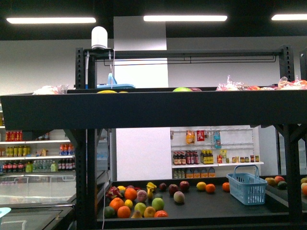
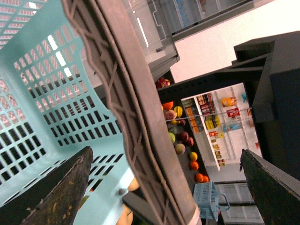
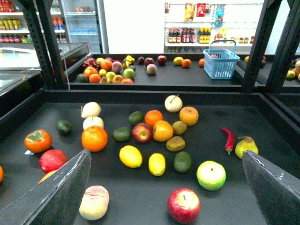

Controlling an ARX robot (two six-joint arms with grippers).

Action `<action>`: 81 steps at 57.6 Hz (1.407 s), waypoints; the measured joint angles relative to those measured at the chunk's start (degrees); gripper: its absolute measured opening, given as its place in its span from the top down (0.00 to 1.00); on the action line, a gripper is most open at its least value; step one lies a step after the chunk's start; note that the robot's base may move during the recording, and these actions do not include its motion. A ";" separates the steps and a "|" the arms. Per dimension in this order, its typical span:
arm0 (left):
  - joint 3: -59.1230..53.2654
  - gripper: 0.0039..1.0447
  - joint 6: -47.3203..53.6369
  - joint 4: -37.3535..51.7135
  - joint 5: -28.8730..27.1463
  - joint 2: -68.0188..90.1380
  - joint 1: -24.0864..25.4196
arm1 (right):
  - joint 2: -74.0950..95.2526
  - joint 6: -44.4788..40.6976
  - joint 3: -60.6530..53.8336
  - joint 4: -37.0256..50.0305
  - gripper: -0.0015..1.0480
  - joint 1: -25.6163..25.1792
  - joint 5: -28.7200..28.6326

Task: Pick lemon from shelf

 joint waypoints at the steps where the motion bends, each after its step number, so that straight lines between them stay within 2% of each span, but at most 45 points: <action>1: 0.50 0.07 -0.31 0.28 -0.28 0.55 0.00 | 0.00 0.00 0.00 0.00 0.07 0.00 0.00; 12: 4.92 0.08 -0.61 1.27 -1.53 4.59 -1.07 | 0.00 0.00 0.00 0.00 0.07 0.00 0.00; 25: 5.60 0.44 -0.96 0.39 -2.51 5.57 -1.53 | 0.00 0.00 0.00 0.00 0.07 0.00 0.00; 31: 5.57 0.71 -1.92 -0.61 -2.75 5.95 -1.44 | 0.00 0.00 0.00 0.00 0.07 0.00 0.00; 35: 5.57 0.79 -4.70 -0.63 -2.43 5.97 -1.46 | 0.00 0.00 0.00 0.00 0.07 0.00 0.00; 46: 4.70 0.82 -4.22 -1.25 -0.07 4.50 -2.32 | 0.00 0.00 0.00 0.00 0.07 0.00 0.00; 56: 0.26 0.83 -3.96 -2.12 4.92 -1.44 -4.50 | 0.00 0.00 0.00 0.00 0.07 0.00 0.00; 67: -3.80 0.87 -2.97 -4.98 10.03 -11.08 -13.22 | 0.00 0.02 0.00 0.00 0.07 0.00 0.00; 81: -7.04 0.88 0.28 -4.35 9.42 -13.27 -25.51 | 0.00 0.00 0.00 0.00 0.07 0.00 0.00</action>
